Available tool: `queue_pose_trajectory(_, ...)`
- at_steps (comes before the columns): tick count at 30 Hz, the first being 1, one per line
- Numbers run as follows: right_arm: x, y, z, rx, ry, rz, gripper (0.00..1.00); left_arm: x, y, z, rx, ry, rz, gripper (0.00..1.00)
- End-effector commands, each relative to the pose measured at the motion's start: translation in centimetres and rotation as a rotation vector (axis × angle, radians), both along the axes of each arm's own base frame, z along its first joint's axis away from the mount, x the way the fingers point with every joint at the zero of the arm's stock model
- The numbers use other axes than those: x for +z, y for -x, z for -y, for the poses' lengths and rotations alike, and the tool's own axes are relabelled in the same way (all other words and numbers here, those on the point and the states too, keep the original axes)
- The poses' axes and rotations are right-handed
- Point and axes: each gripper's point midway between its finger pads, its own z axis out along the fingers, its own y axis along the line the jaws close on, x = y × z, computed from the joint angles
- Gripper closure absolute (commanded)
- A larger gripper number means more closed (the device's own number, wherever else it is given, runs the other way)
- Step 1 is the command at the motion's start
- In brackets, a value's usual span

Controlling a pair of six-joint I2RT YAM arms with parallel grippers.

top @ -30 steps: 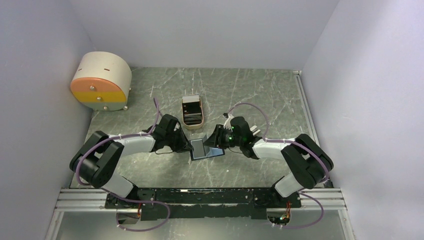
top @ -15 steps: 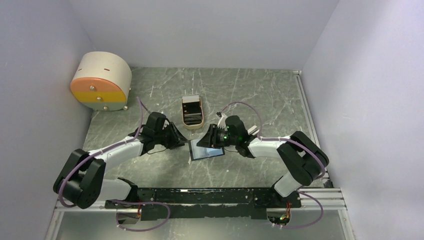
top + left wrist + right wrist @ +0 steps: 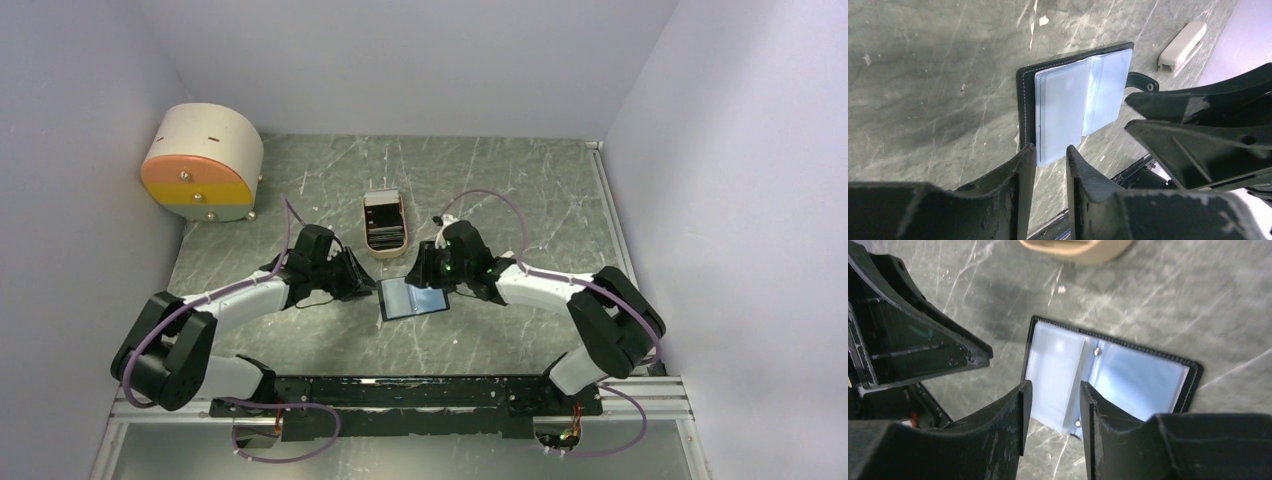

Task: Put the credit cards into the card holder
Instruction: Turn over the card slot in the card holder, then pick up the credit card from the storage box.

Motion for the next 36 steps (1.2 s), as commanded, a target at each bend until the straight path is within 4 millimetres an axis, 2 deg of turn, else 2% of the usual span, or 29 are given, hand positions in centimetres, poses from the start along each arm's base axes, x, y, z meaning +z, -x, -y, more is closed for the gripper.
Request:
queue_pose_trajectory(1, 2.0, -3.2, 0.6, 0.008, 0.117, 0.171, 0.56, 1.5, -0.9, -0.1, 0.01, 0.013, 0.057, 0.66)
queue_pose_trajectory(7, 5.5, -8.9, -0.9, 0.12, 0.251, 0.465, 0.55, 2.1, -1.3, -2.8, 0.097, -0.013, 0.084, 0.65)
queue_pose_trajectory(9, 7.8, -11.1, -2.2, 0.189, 0.276, 0.598, 0.54, 2.5, -1.5, -3.6, 0.116, 0.011, 0.087, 0.65)
queue_pose_trajectory(12, 9.3, -14.0, -3.4, 0.282, 0.353, 0.751, 0.5, 2.8, -1.8, -4.4, 0.128, 0.044, 0.089, 0.64)
queue_pose_trajectory(15, 8.9, -16.1, -4.2, 0.418, 0.451, 0.882, 0.47, 2.9, -1.9, -4.6, 0.116, 0.066, 0.08, 0.63)
queue_pose_trajectory(21, 7.3, -16.9, -5.8, 0.7, 0.567, 1.184, 0.43, 2.6, -1.6, -5.2, 0.113, 0.092, 0.079, 0.62)
queue_pose_trajectory(25, 6.1, -18.1, -6.7, 0.8, 0.627, 1.248, 0.42, 2.4, -1.3, -5.2, 0.099, 0.114, 0.077, 0.62)
queue_pose_trajectory(27, 4.4, -18.4, -7.3, 0.851, 0.633, 1.236, 0.42, 2.1, -1.0, -5.0, 0.092, 0.129, 0.068, 0.62)
queue_pose_trajectory(31, 3.0, -19.6, -7.7, 0.873, 0.674, 1.255, 0.4, 1.8, -0.8, -4.7, 0.075, 0.145, 0.058, 0.62)
queue_pose_trajectory(36, 2.4, -21.2, -7.9, 0.867, 0.75, 1.308, 0.38, 1.6, -0.6, -4.6, 0.064, 0.153, 0.058, 0.62)
